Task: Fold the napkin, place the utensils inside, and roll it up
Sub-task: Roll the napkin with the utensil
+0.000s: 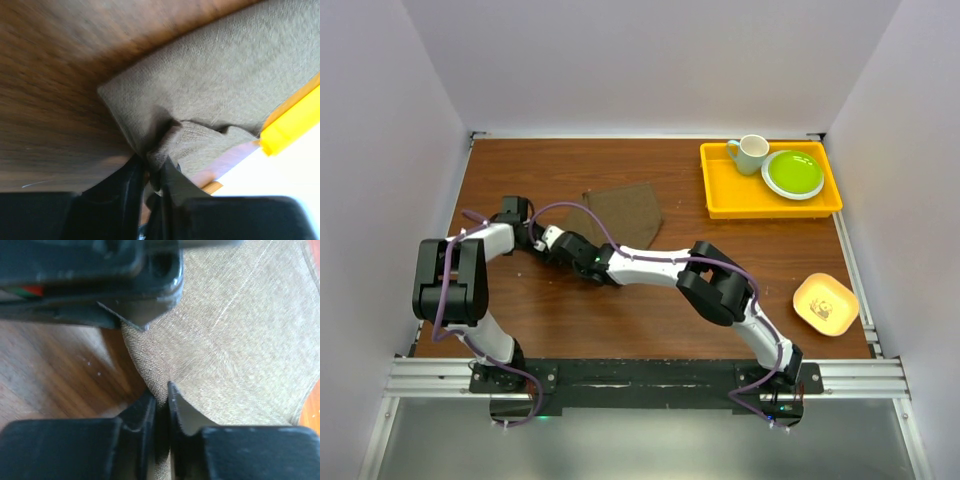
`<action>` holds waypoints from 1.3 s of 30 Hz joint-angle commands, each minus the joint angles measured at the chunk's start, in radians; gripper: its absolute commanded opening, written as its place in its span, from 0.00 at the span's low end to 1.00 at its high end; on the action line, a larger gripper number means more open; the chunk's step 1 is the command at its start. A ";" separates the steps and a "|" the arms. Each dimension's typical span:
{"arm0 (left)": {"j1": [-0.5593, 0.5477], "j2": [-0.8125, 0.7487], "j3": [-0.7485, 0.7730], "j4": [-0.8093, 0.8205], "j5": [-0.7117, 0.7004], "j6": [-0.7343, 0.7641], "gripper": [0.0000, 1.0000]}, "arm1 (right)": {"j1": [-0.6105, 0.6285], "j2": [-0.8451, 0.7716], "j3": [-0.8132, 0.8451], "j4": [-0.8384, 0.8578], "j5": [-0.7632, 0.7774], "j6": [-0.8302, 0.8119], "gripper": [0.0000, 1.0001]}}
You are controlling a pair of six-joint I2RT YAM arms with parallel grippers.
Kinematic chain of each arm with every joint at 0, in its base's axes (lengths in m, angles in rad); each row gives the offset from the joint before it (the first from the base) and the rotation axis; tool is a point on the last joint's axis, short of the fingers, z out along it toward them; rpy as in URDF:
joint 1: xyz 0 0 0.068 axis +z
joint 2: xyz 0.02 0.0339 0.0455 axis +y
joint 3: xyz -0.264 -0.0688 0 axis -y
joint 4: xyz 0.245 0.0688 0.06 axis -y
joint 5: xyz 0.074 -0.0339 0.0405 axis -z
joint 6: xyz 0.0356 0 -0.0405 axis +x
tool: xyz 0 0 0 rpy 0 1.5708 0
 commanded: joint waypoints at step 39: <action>-0.064 -0.070 -0.204 0.689 0.178 0.108 0.06 | -0.478 0.323 0.129 -0.024 -1.507 0.739 0.00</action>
